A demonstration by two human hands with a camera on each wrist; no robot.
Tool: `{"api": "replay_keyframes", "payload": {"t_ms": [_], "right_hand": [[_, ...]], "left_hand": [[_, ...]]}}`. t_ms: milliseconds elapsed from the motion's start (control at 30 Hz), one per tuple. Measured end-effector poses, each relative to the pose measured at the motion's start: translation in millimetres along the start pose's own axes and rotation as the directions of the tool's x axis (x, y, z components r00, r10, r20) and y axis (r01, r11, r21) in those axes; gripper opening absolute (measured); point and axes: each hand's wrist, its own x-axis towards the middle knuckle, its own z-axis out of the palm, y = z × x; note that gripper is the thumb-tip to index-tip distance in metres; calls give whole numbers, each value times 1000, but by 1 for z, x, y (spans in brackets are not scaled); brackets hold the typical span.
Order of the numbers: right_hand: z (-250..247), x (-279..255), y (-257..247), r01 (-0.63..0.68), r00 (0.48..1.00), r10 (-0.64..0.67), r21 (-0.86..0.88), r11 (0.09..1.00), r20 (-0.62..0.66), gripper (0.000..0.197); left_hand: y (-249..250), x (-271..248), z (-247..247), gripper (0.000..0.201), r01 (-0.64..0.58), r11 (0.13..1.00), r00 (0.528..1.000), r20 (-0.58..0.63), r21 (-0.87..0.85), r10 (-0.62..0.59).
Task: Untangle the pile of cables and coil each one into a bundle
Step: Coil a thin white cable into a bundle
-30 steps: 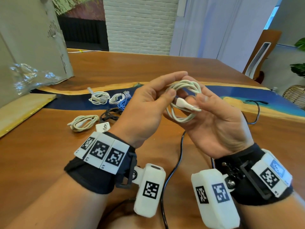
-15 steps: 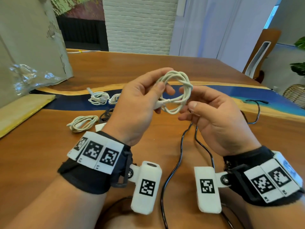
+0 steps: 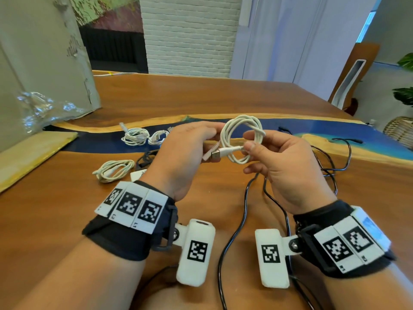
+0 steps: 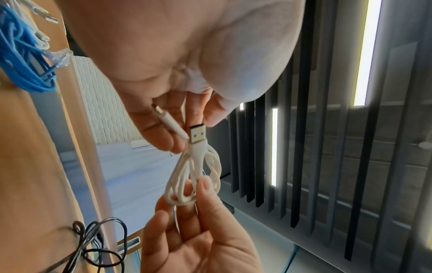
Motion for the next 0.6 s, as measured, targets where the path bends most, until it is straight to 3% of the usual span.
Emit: {"api": "replay_keyframes", "payload": {"t_ms": [167,300,433,600], "right_hand": [[-2,1,1,-4,999,3,-12,1000,-42,21],[-2,2,3,-13,999,13,-5,1000,-46,21],[2,2,6,-21,1000,21,10,1000,9,24],[-1,2,8,-49,998,47,80,996,30,40]], "left_hand": [[-1,3,-7,30,71,991,997,-13,113,-70],[-3,4,-10,13,35,965,999,28,259,-43],[-9,5,-12,9,1,950,999,42,312,-15],[2,10,-31,10,56,950,998,-11,306,-55]]}}
